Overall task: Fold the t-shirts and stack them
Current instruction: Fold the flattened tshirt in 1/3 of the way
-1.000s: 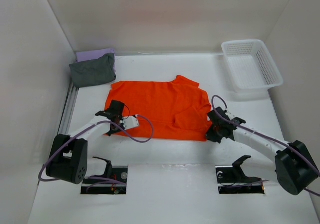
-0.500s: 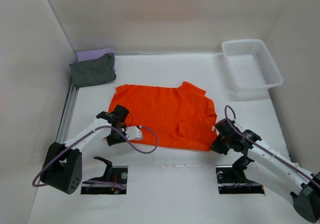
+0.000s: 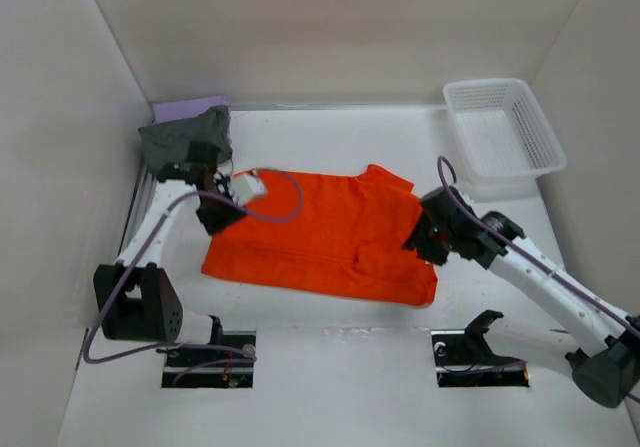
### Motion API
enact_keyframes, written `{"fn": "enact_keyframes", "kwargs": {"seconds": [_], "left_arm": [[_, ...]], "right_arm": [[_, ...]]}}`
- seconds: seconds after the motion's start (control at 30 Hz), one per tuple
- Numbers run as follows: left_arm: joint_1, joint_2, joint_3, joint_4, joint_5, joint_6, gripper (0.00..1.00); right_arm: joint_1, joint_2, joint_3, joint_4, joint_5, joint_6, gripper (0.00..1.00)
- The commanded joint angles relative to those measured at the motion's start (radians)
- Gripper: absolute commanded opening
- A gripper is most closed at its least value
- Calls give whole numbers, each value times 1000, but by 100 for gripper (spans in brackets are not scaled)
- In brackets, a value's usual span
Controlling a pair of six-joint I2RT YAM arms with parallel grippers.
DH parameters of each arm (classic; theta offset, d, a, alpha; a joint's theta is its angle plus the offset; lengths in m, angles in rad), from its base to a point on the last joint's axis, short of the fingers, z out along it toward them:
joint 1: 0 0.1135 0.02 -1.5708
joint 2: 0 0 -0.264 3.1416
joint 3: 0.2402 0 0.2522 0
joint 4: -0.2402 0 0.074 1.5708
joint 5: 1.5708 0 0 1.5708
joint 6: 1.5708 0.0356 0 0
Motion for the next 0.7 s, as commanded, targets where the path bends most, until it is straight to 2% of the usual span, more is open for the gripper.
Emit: {"fn": "enact_keyframes", "kwargs": {"seconds": [0.0, 0.13, 0.27, 0.47, 0.67], "left_arm": [[64, 152, 261, 126, 223, -129, 52], [69, 389, 470, 310, 196, -385, 52], [71, 585, 620, 418, 110, -539, 52], [72, 780, 754, 455, 32, -586, 52], [72, 848, 756, 452, 38, -588, 53]], "right_arm": [[-77, 136, 164, 107, 81, -256, 50], [-269, 347, 270, 293, -6, -437, 50], [-374, 592, 395, 393, -38, -546, 49], [-423, 881, 583, 413, -40, -639, 50], [-438, 1011, 685, 433, -68, -668, 55]]}}
